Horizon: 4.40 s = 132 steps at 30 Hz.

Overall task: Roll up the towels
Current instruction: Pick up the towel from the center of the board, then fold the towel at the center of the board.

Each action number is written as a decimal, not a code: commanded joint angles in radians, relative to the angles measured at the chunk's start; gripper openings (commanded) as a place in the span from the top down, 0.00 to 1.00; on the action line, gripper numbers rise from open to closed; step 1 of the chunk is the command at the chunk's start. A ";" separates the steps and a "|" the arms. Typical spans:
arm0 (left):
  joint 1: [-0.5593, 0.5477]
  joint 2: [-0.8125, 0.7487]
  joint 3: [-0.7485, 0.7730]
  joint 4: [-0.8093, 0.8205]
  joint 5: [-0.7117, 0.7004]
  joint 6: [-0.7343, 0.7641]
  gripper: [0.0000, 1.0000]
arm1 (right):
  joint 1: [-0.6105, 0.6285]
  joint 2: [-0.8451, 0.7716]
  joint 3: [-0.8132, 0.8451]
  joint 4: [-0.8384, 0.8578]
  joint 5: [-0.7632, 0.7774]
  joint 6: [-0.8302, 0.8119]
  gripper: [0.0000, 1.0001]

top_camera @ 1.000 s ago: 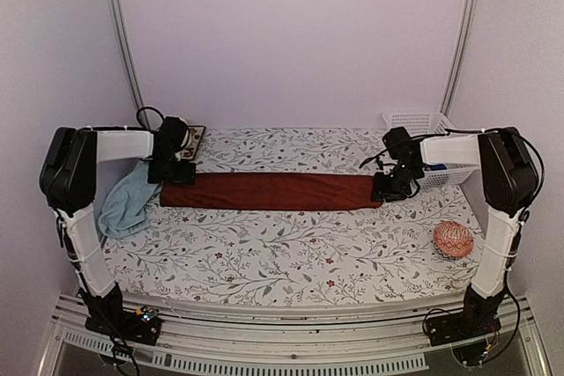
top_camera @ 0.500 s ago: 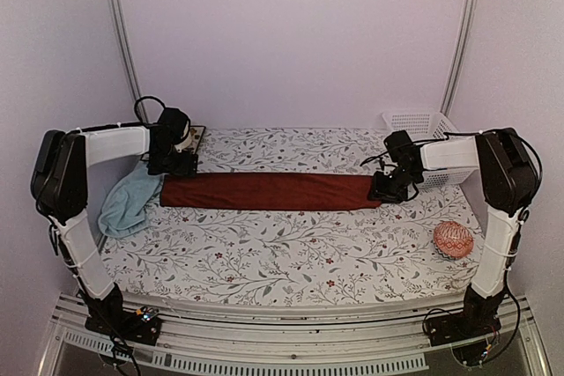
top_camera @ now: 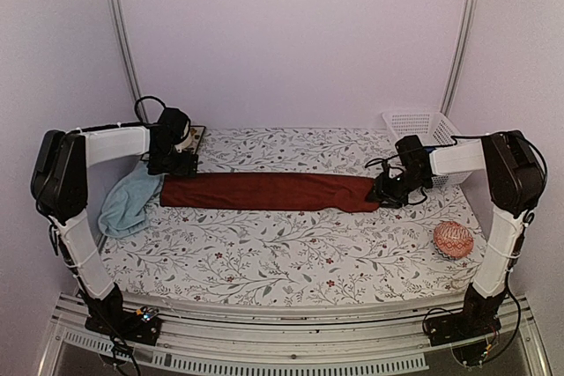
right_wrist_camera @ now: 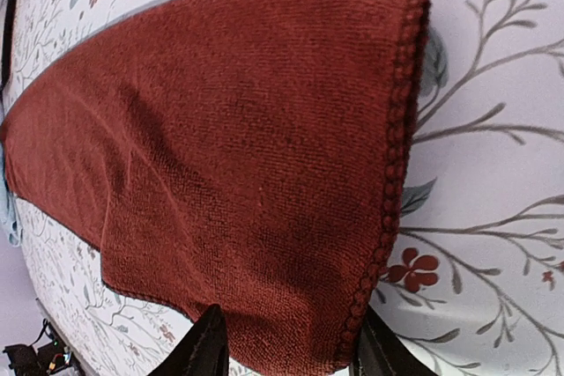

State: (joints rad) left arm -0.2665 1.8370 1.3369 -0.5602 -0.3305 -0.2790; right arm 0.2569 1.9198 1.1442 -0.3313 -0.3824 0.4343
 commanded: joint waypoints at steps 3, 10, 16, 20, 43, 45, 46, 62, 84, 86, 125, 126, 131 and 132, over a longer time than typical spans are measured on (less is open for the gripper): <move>-0.010 0.016 0.049 0.001 -0.002 0.019 0.03 | -0.002 -0.032 -0.019 -0.020 -0.123 0.035 0.60; -0.010 0.031 0.067 -0.006 -0.009 0.031 0.03 | -0.013 -0.070 -0.040 -0.047 -0.059 0.043 0.66; -0.017 0.038 0.075 -0.006 0.004 0.026 0.03 | -0.025 -0.011 -0.021 -0.055 0.065 0.049 0.65; -0.018 0.032 0.076 -0.006 -0.009 0.032 0.03 | -0.026 0.036 -0.003 -0.053 0.082 0.044 0.64; -0.018 0.008 0.070 -0.006 -0.040 0.034 0.04 | -0.027 0.131 0.007 0.021 0.054 0.150 0.97; -0.018 0.005 0.070 -0.006 -0.042 0.035 0.04 | -0.027 0.120 0.011 0.011 0.072 0.147 0.98; -0.018 0.002 0.068 -0.006 -0.043 0.036 0.04 | -0.027 0.109 0.019 -0.002 0.089 0.144 0.98; -0.020 -0.010 0.056 -0.006 -0.039 0.027 0.04 | -0.107 -0.090 0.182 -0.333 0.366 -0.111 0.98; -0.022 -0.014 0.070 -0.006 0.025 0.001 0.03 | 0.206 0.170 0.723 -0.385 0.127 -0.218 0.98; -0.021 -0.022 0.075 -0.006 0.032 -0.006 0.03 | 0.254 0.213 0.771 -0.377 0.104 -0.216 0.98; -0.131 0.075 0.162 0.126 0.389 -0.142 0.03 | 0.296 0.110 0.734 -0.151 -0.003 -0.222 0.99; -0.147 0.090 0.171 0.150 0.415 -0.148 0.03 | 0.275 0.082 0.710 -0.172 0.006 -0.229 0.98; -0.208 0.197 0.248 0.242 0.570 -0.211 0.03 | 0.208 -0.041 0.597 -0.250 0.018 -0.282 0.98; -0.220 0.222 0.268 0.257 0.607 -0.222 0.03 | 0.197 -0.072 0.574 -0.259 0.014 -0.285 0.98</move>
State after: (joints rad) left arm -0.4480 1.9770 1.5372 -0.4015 0.1181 -0.4385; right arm 0.4755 1.9182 1.8027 -0.4965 -0.3817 0.1940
